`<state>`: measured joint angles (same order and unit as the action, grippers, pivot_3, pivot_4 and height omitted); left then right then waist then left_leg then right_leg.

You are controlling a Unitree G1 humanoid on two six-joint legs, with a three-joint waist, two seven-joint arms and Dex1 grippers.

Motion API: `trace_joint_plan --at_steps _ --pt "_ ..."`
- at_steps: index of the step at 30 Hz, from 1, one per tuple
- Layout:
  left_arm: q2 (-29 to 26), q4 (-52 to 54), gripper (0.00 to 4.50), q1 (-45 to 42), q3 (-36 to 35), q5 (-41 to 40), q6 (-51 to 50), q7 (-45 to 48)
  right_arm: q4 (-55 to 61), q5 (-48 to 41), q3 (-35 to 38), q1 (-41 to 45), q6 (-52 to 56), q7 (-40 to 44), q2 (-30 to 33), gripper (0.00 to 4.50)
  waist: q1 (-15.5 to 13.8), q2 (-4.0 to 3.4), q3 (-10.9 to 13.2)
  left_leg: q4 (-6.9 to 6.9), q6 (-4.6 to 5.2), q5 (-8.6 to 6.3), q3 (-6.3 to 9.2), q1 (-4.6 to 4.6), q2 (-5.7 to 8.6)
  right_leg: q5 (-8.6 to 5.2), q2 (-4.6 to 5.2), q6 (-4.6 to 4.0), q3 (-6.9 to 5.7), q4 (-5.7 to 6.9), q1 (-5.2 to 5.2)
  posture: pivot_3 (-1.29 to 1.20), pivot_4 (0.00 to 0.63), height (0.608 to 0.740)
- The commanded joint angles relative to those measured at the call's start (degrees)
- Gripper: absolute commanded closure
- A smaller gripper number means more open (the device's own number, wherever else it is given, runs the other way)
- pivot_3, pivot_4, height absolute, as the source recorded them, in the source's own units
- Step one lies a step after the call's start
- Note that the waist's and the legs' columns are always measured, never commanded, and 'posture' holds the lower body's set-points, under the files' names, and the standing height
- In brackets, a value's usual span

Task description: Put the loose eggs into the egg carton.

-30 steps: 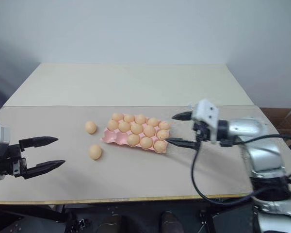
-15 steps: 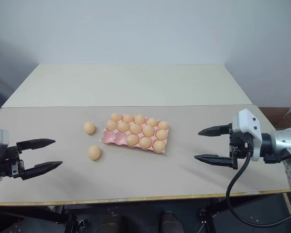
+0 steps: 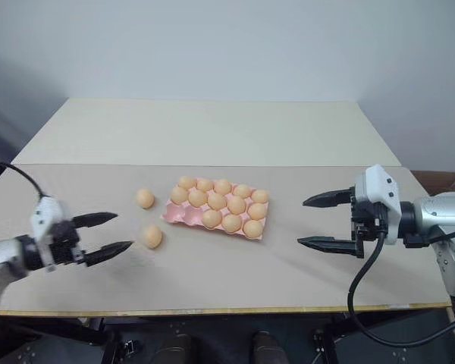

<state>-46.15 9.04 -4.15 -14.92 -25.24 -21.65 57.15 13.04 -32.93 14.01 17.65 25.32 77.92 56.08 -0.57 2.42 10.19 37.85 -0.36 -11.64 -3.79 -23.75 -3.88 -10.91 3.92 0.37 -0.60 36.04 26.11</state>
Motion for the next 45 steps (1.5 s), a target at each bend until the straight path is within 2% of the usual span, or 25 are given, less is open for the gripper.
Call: trace_joint_plan --at_steps 1,6,10,13,18,23,25,30,36,40,45 --pt "4.94 -5.87 0.0 -6.29 6.15 4.85 3.38 -3.99 2.47 -1.75 1.77 0.06 -1.08 -0.54 0.3 0.04 -0.19 -0.01 -0.01 0.0 0.0 0.0 0.0 0.0 0.03 0.01 0.02 0.02 0.01 0.01 -0.01 0.0 0.15 0.74" --pt "8.26 -11.03 0.0 -10.0 10.74 8.13 5.83 -4.27 4.72 -2.83 3.32 -1.44 -0.42 -1.57 0.75 0.04 0.01 0.03 -0.03 0.04 0.01 0.0 0.01 -0.01 0.02 0.04 -0.01 0.05 0.03 0.01 -0.03 0.0 0.15 0.74" --pt "8.24 -13.41 0.0 -11.3 12.9 10.12 5.69 -4.27 6.42 -3.81 4.72 -3.04 -0.02 -2.58 1.2 0.04 -0.03 0.03 -0.03 0.04 0.01 0.01 0.03 0.02 0.0 0.05 -0.05 0.06 0.03 0.05 -0.03 0.0 0.15 0.74" --pt "8.42 -14.81 0.6 -12.27 13.15 11.18 5.33 -5.43 6.99 -3.89 5.29 -3.74 0.04 -3.23 1.34 0.0 -0.07 0.03 -0.03 0.04 0.01 0.01 0.03 0.03 0.0 0.05 -0.04 0.06 0.04 0.06 -0.04 0.0 0.15 0.74" --pt "7.11 -13.28 2.21 -11.29 11.41 10.62 5.71 -5.42 7.2 -4.02 5.51 -3.95 0.04 -4.17 1.35 0.0 -0.04 0.04 -0.03 0.04 0.01 0.01 0.04 0.02 0.0 0.05 -0.04 0.06 0.03 0.04 -0.04 0.0 0.15 0.74" --pt "2.46 -5.14 2.21 -9.41 6.04 4.13 4.08 -0.18 7.25 -4.0 5.66 -4.25 -0.35 -4.84 1.23 0.0 0.08 0.04 -0.03 0.04 0.01 0.01 0.05 0.02 -0.02 0.05 -0.05 0.05 0.02 0.05 -0.02 0.0 0.15 0.74" --pt "2.35 -2.41 2.21 -10.97 5.31 1.26 3.2 0.84 7.03 -3.79 5.26 -4.03 -0.67 -5.13 0.93 0.0 -0.08 0.03 -0.04 0.04 0.01 0.01 0.05 0.03 -0.02 0.04 -0.03 0.04 0.01 0.05 -0.02 0.0 0.15 0.74" --pt "6.64 -3.61 2.21 -18.25 10.2 2.61 3.76 -0.78 6.8 -3.18 3.62 -2.93 -1.47 -6.3 0.0 0.0 -0.84 0.04 -0.05 0.09 0.01 0.01 0.05 0.04 0.07 0.04 0.05 0.07 -0.04 0.01 -0.16 0.0 0.15 0.74" --pt "14.11 -12.78 2.21 -26.98 18.39 9.81 7.77 -3.27 7.97 -3.25 4.41 -3.5 -1.2 -7.17 -0.06 0.0 -0.56 0.07 -0.06 0.15 0.02 0.01 0.08 0.0 0.12 0.08 0.01 0.13 0.0 -0.01 -0.18 0.0 0.15 0.74" --pt "16.22 -17.06 2.21 -29.78 20.9 12.41 9.25 -3.33 9.32 -3.87 5.65 -4.75 -0.64 -7.73 0.24 0.0 -0.08 0.08 -0.07 0.15 0.02 0.01 0.17 0.0 0.09 0.09 -0.06 0.13 0.01 0.02 -0.18 0.0 0.15 0.74" --pt "16.46 -18.42 0.74 -30.2 21.58 13.33 9.98 -2.41 10.57 -4.47 7.02 -5.92 0.05 -8.83 0.56 0.0 0.09 0.08 -0.07 0.15 0.02 0.01 0.19 0.03 0.09 0.09 -0.08 0.13 0.04 0.04 -0.18 0.0 0.15 0.74"
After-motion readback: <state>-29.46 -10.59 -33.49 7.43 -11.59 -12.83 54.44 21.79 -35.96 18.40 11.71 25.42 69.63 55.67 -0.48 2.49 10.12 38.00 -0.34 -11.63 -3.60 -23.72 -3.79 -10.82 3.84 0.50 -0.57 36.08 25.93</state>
